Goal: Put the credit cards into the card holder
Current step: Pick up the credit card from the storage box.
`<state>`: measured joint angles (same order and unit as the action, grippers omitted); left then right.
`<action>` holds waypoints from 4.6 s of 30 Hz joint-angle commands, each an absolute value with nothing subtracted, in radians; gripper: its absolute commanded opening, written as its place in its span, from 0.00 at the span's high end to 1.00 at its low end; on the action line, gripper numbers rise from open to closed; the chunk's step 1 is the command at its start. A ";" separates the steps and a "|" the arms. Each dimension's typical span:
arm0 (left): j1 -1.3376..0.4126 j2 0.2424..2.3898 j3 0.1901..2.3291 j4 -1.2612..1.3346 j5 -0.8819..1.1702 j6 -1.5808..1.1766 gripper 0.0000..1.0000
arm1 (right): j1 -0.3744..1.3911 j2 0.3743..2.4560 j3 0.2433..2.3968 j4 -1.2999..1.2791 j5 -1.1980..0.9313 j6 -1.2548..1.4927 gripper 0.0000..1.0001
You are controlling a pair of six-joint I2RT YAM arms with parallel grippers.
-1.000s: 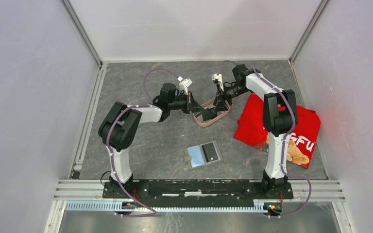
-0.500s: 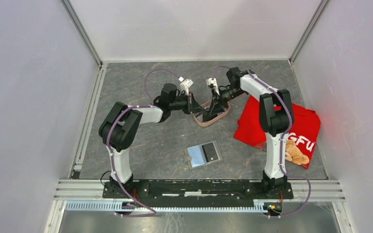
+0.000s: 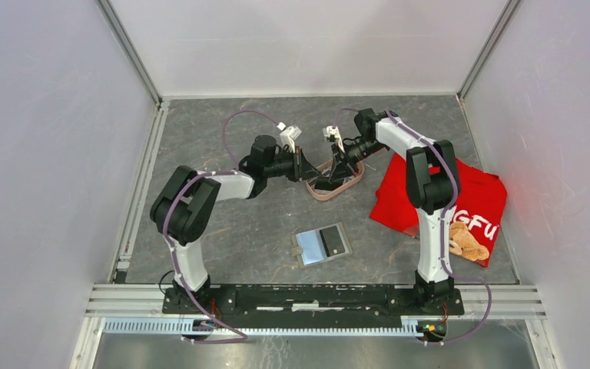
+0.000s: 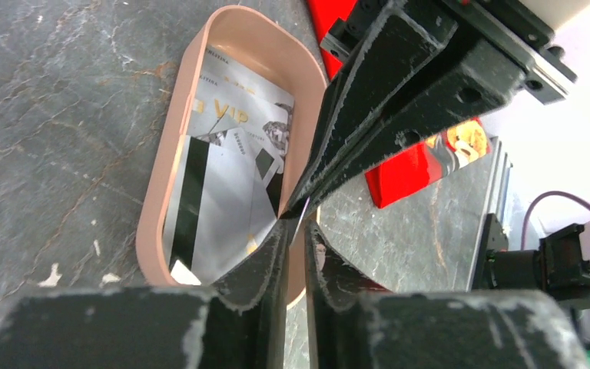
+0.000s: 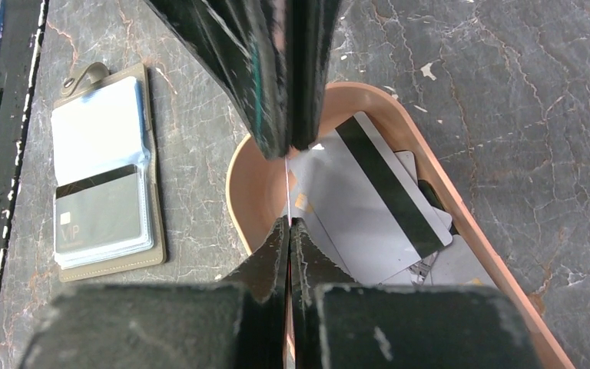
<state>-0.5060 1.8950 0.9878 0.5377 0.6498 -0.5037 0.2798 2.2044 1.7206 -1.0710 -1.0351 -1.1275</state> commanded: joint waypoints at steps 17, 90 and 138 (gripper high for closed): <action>-0.496 1.284 0.485 1.062 0.441 -0.609 0.00 | 0.259 1.636 1.434 -0.594 -0.977 -0.781 1.00; -0.825 1.807 0.421 1.737 0.384 -1.095 0.98 | 0.201 1.102 0.371 0.591 -1.098 0.437 0.17; -0.664 0.929 0.234 0.636 0.186 -0.724 0.01 | 0.325 1.222 0.290 0.431 -0.948 0.544 1.00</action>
<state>-0.6651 1.0737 0.2241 1.0431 0.3271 -0.8711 0.3042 1.1851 0.2871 0.5114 -1.0283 0.5728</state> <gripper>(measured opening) 0.940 0.009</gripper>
